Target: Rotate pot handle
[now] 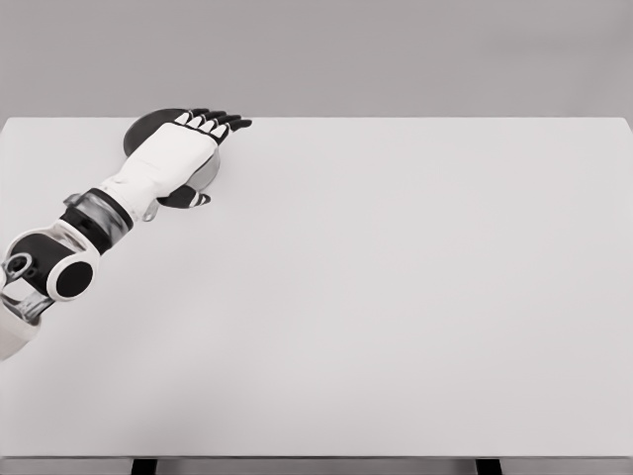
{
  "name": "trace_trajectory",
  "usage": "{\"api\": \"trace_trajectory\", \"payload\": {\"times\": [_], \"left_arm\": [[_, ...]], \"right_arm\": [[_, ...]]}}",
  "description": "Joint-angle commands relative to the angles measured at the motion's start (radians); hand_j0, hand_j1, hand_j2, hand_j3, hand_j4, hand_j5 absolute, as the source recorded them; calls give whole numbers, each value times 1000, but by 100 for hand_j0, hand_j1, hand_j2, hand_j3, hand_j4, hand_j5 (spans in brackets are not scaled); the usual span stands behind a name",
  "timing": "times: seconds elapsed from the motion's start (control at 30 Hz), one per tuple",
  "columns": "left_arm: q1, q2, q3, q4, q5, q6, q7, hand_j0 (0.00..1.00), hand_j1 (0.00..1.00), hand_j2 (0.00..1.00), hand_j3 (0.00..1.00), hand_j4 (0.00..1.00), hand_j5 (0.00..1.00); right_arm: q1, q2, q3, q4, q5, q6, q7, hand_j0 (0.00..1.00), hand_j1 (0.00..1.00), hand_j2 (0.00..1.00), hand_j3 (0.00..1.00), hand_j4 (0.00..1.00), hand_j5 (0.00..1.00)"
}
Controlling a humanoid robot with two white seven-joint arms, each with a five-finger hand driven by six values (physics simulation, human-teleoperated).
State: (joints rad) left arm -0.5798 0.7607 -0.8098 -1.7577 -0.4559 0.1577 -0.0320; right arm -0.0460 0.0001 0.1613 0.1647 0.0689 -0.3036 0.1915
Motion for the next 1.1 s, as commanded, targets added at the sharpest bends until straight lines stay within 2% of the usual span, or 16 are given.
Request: {"api": "trace_trajectory", "payload": {"times": [0.0, 0.1, 0.27, 1.07], "left_arm": [[0, 0, 1, 4, 0, 0, 1, 100, 100, 100, 100, 100, 100], [-3, 2, 4, 15, -1, 2, 1, 100, 100, 100, 100, 100, 100], [-5, -12, 23, 79, -9, -1, 0, 100, 100, 100, 100, 100, 100], [9, -31, 26, 107, -1, 2, -5, 100, 100, 100, 100, 100, 100]], "right_arm": [[0, 0, 0, 1, 0, 0, 0, 100, 100, 100, 100, 100, 100], [0, 0, 0, 1, 0, 0, 0, 100, 100, 100, 100, 100, 100], [0, 0, 0, -1, 0, 0, 0, 100, 100, 100, 100, 100, 100], [0, 0, 0, 1, 0, 0, 0, 100, 100, 100, 100, 100, 100]]}}
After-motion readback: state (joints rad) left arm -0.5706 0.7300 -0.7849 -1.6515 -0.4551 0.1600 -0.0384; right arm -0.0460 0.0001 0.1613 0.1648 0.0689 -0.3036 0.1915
